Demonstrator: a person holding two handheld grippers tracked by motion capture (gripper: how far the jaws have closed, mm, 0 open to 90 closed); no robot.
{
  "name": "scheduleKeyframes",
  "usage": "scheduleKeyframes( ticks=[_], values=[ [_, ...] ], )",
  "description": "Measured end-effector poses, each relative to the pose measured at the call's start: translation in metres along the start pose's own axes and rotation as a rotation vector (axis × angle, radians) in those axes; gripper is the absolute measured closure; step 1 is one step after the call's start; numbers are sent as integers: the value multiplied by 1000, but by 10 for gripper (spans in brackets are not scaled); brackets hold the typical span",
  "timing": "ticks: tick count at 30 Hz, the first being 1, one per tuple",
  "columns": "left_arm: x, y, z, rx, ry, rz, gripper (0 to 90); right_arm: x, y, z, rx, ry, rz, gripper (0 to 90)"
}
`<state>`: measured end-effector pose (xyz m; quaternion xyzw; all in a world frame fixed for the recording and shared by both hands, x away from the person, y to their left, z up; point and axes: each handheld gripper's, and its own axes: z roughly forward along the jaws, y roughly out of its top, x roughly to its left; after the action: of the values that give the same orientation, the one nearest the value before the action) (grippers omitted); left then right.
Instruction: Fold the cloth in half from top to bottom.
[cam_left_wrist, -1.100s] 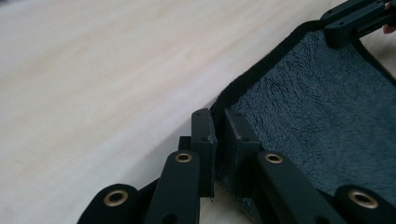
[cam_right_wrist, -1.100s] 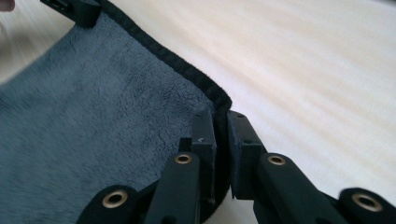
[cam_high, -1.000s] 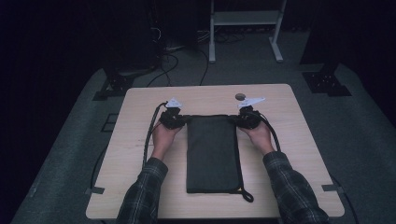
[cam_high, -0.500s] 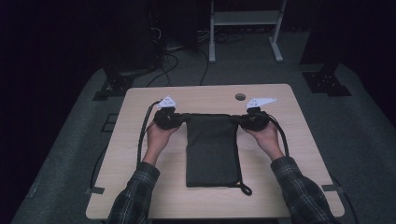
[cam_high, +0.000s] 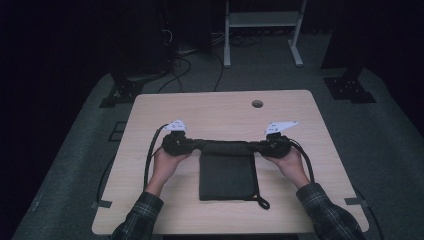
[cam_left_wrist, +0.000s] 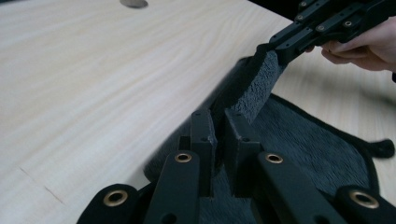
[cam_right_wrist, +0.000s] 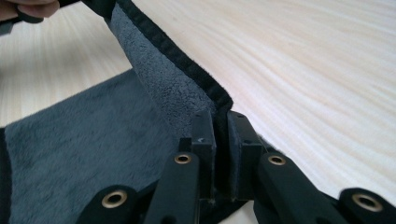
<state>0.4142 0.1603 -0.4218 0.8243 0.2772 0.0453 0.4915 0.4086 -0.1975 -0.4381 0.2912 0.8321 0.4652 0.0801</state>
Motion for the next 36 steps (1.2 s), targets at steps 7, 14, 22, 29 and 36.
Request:
scheduleKeyframes(
  ticks=[7,14,22,29,36],
  values=[
    [-6,-20,-2,30,-35,-35,828,13,-9,0,28,20,-13,815],
    [-21,-28,-8,43,-71,-41,827,27,-18,-8,51,42,-24,814],
    [-38,-36,-13,78,-88,-26,827,39,-25,-19,53,67,-26,812],
    [-50,-45,-18,107,-102,-20,827,54,-32,-23,73,91,-46,811],
    [-60,-54,-17,144,-108,-12,827,65,-42,-26,101,114,-49,809]
  ],
)
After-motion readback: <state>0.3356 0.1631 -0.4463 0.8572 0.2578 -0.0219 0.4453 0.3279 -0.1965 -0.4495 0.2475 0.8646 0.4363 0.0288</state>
